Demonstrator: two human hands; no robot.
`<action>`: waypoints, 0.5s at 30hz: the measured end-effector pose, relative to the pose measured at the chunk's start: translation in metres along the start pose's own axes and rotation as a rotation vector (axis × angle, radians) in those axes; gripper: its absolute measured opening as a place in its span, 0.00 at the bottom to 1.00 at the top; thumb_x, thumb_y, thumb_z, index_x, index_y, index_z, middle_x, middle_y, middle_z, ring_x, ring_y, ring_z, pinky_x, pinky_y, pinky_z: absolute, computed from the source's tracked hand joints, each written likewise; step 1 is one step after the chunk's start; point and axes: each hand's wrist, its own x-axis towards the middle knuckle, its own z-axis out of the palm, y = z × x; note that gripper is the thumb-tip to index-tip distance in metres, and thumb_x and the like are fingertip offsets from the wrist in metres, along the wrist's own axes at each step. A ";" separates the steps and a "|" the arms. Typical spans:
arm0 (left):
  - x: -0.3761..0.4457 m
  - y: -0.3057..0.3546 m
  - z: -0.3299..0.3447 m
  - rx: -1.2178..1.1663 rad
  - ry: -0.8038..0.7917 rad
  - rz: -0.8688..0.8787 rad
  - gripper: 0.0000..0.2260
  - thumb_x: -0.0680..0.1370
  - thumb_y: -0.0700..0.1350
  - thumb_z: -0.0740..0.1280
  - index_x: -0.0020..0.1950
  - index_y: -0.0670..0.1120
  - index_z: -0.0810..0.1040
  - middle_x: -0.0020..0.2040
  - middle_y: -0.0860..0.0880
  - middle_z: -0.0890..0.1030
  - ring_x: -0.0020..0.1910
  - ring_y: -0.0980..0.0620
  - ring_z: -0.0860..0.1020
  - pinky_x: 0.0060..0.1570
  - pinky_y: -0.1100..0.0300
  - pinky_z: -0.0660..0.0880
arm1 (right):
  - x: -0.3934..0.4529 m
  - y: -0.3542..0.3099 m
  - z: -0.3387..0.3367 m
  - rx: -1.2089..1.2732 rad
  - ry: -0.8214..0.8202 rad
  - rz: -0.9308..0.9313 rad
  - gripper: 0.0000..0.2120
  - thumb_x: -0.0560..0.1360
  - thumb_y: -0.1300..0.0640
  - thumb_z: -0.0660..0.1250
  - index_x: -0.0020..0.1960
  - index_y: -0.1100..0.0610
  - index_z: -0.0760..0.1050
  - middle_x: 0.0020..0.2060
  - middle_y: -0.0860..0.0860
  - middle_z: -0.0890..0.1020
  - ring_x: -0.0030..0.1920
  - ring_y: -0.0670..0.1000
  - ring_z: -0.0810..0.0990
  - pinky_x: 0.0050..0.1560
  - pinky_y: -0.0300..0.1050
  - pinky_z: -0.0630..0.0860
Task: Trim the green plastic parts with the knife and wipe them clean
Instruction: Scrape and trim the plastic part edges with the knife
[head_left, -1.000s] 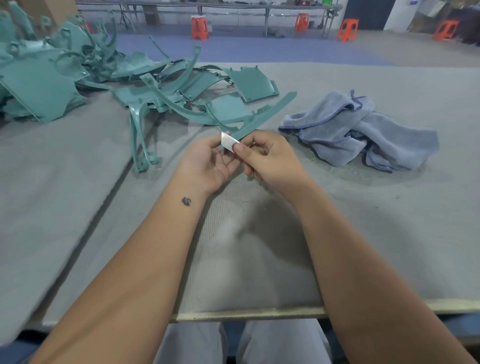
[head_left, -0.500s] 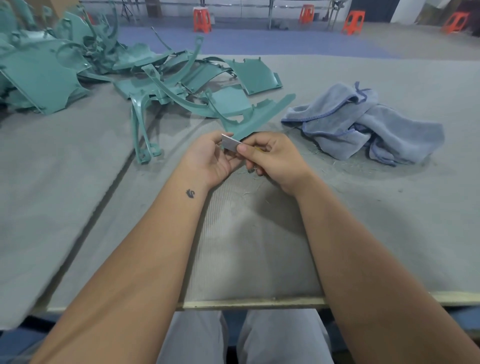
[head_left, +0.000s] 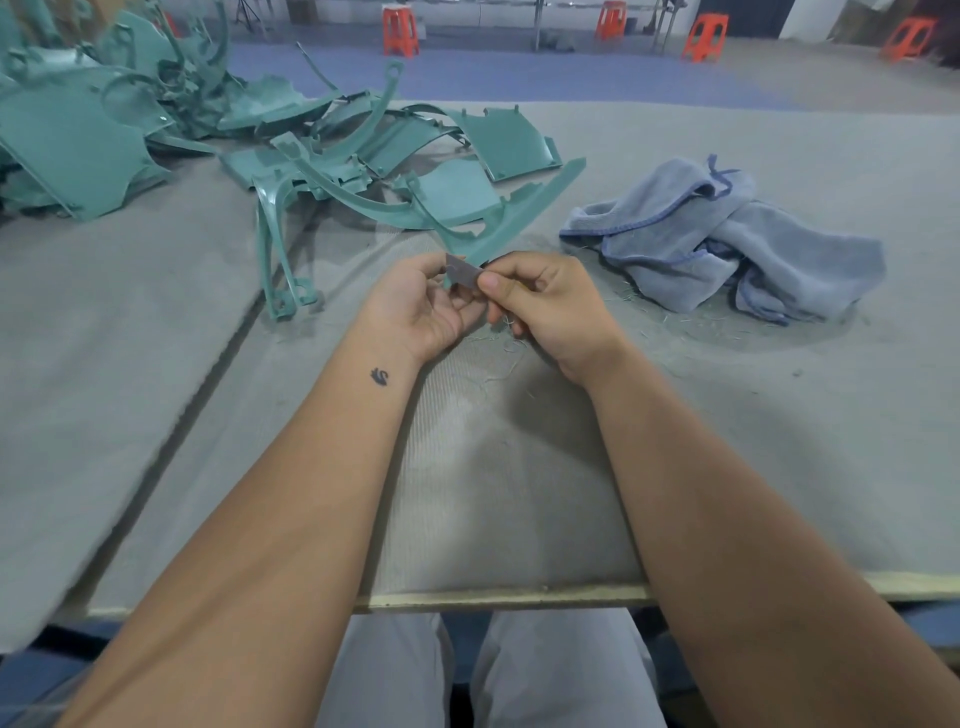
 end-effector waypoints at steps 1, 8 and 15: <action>-0.001 0.000 0.001 -0.018 -0.001 -0.003 0.09 0.81 0.37 0.55 0.50 0.35 0.73 0.42 0.39 0.79 0.42 0.44 0.79 0.35 0.51 0.81 | 0.000 0.000 0.000 0.001 0.009 -0.003 0.07 0.78 0.65 0.65 0.43 0.59 0.80 0.28 0.56 0.75 0.24 0.43 0.68 0.26 0.35 0.65; -0.004 -0.001 0.007 -0.097 -0.005 -0.027 0.11 0.81 0.37 0.56 0.46 0.32 0.75 0.35 0.39 0.81 0.37 0.44 0.81 0.36 0.53 0.81 | 0.003 0.005 -0.001 0.018 0.069 -0.026 0.06 0.77 0.65 0.65 0.45 0.62 0.81 0.31 0.60 0.77 0.25 0.48 0.67 0.26 0.37 0.64; -0.006 -0.001 0.008 -0.128 0.008 -0.019 0.09 0.82 0.36 0.55 0.49 0.33 0.73 0.35 0.39 0.78 0.37 0.48 0.77 0.32 0.52 0.81 | 0.004 0.008 -0.004 0.127 0.165 -0.048 0.08 0.76 0.61 0.66 0.40 0.54 0.81 0.31 0.55 0.79 0.25 0.46 0.68 0.26 0.39 0.65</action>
